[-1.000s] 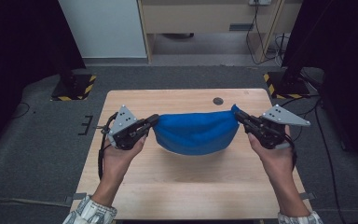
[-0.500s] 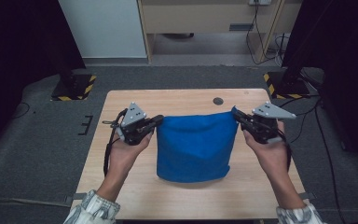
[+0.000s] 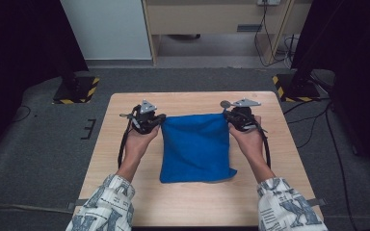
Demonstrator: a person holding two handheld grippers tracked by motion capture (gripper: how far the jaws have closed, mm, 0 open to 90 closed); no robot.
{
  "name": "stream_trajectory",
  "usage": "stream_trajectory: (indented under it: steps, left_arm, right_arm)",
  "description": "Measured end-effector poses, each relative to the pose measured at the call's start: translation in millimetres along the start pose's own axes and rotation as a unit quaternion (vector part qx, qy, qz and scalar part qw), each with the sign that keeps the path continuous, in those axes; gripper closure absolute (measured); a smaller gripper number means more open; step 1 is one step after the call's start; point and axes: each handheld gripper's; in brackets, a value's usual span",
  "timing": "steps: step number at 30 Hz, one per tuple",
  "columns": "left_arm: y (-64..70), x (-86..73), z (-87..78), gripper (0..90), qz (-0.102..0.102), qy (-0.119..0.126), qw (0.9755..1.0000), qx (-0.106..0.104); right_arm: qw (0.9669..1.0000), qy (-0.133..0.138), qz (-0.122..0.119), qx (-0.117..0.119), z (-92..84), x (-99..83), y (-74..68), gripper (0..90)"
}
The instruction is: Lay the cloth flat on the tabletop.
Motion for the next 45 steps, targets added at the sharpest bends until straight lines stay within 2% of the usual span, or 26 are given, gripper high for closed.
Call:
stream_trajectory:
  steps: [3,5,6,7,9,11,12,15,16,19,21,28,34,38,39,43,45]
  left_arm:
    - [-6.8,-3.3,9.2,89.0,0.004,-0.013,0.9999,0.007]
    - [-12.2,-5.9,14.5,89.0,-0.005,-0.015,0.9998,0.010]
    - [-15.0,-7.5,17.4,88.7,-0.011,-0.007,0.9999,0.009]
    - [-17.5,-8.9,20.1,87.1,-0.015,-0.007,0.9998,0.009]
    - [-20.2,-11.1,23.7,72.5,-0.020,-0.015,0.9994,0.024]
    - [-20.7,-12.5,21.2,67.4,-0.015,-0.011,0.9993,0.032]
    - [-20.5,-12.9,18.8,64.8,-0.013,-0.007,0.9991,0.039]
    - [-20.4,-14.3,11.6,51.5,-0.024,-0.006,0.9990,0.037]
    - [-19.1,-15.3,8.5,51.3,-0.023,-0.004,0.9991,0.034]
    - [-13.3,-19.8,1.0,49.5,-0.017,0.002,0.9994,0.031]
    - [-8.5,-24.3,-1.7,48.2,-0.007,-0.003,0.9997,0.025]
    - [4.0,-38.7,-2.8,41.9,-0.010,0.004,0.9999,0.002]
    - [14.8,-45.4,-6.7,39.4,0.000,0.002,1.0000,-0.006]
    - [23.1,-52.0,-9.6,39.0,0.001,0.008,0.9998,-0.015]
    - [25.2,-53.9,-10.5,39.0,0.001,0.007,0.9998,-0.020]
    - [38.1,-62.7,-14.2,38.0,0.010,0.005,0.9995,-0.030]
    - [44.3,-67.5,-16.7,38.0,0.012,0.005,0.9993,-0.036]
  right_arm:
    - [0.9999,-0.010,0.010,-0.007,16.6,0.8,-0.5,86.0]
    - [0.9998,-0.012,0.015,-0.010,26.0,0.9,-1.9,84.1]
    - [0.9997,-0.011,0.018,-0.009,30.5,0.7,-2.3,78.0]
    - [0.9997,-0.010,0.020,-0.011,35.0,0.7,-2.6,66.6]
    - [0.9994,-0.015,0.023,-0.022,40.6,1.1,-2.9,53.8]
    - [0.9994,-0.010,0.019,-0.026,39.0,0.7,-2.6,43.1]
    - [0.9994,-0.013,0.017,-0.026,37.1,0.0,-2.4,39.8]
    - [0.9993,-0.024,0.002,-0.028,29.6,-4.9,-1.0,33.8]
    - [0.9993,-0.026,0.000,-0.028,26.1,-7.2,0.0,32.8]
    - [0.9991,-0.032,-0.001,-0.026,16.1,-15.1,3.6,32.7]
    - [0.9992,-0.033,0.000,-0.023,11.2,-21.0,7.0,34.7]
    - [0.9989,-0.045,0.004,-0.012,1.5,-39.1,14.7,42.7]
    - [0.9989,-0.046,0.006,0.001,-6.7,-48.3,16.7,51.3]
    - [0.9986,-0.051,0.000,0.012,-13.6,-59.6,18.2,62.0]
    - [0.9986,-0.051,0.000,0.012,-13.6,-59.6,18.2,62.0]
    - [0.9983,-0.056,0.001,0.017,-20.9,-75.1,21.2,70.0]
    - [0.9981,-0.059,-0.002,0.019,-22.4,-78.5,22.1,70.9]
Point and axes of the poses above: each handheld gripper's, and its own axes: z roughly forward along the jaws, x roughly out of its top, y roughly to its right, and after that the axes turned 15 degrees about z, right-handed
